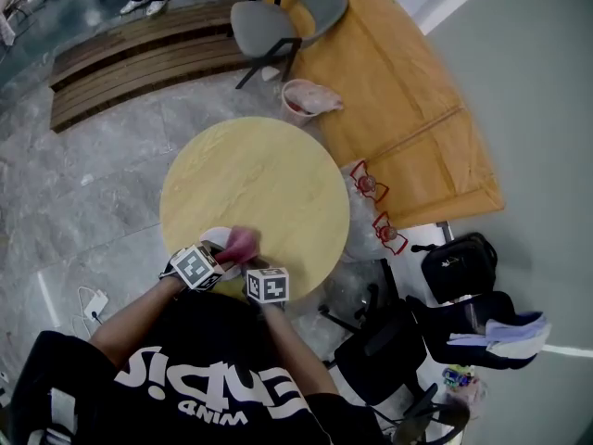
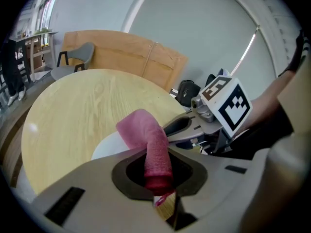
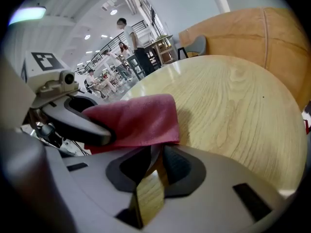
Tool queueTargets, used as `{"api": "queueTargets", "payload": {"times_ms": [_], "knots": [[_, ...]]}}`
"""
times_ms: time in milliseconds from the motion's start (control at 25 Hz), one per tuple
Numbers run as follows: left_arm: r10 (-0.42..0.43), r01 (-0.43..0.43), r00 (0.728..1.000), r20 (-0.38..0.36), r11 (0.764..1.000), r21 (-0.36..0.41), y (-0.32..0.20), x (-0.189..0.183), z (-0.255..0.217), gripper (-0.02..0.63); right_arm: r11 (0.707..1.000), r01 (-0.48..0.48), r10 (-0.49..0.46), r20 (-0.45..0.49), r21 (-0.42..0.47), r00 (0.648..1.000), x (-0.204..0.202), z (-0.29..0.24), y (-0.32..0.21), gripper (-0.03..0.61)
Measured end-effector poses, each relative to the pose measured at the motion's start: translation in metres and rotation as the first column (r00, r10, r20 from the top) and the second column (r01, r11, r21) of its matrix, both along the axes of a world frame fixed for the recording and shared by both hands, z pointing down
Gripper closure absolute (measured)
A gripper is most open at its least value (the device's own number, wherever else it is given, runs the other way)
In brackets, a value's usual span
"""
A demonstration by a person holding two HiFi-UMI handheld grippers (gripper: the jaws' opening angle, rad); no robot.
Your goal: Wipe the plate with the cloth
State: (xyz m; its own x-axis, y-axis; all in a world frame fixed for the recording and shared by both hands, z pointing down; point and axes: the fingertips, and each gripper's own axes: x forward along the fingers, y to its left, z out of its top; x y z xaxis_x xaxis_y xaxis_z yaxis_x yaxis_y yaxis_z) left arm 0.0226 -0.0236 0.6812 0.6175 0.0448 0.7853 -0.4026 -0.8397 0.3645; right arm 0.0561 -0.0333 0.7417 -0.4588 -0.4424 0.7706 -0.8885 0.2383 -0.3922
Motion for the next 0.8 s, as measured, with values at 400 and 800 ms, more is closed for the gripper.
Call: {"api": "queueTargets", "payload": {"times_ms": [400, 800], "knots": [[0.035, -0.036, 0.996, 0.086, 0.999, 0.005, 0.013, -0.004, 0.033, 0.563, 1.0, 0.018, -0.018, -0.025, 0.003, 1.0, 0.0, -0.001, 0.0, 0.485], [0.001, -0.009, 0.993, 0.12, 0.998, 0.061, 0.008, -0.014, 0.044, 0.563, 0.999, 0.031, -0.031, -0.021, 0.009, 0.999, 0.0, 0.0, 0.0, 0.485]]}}
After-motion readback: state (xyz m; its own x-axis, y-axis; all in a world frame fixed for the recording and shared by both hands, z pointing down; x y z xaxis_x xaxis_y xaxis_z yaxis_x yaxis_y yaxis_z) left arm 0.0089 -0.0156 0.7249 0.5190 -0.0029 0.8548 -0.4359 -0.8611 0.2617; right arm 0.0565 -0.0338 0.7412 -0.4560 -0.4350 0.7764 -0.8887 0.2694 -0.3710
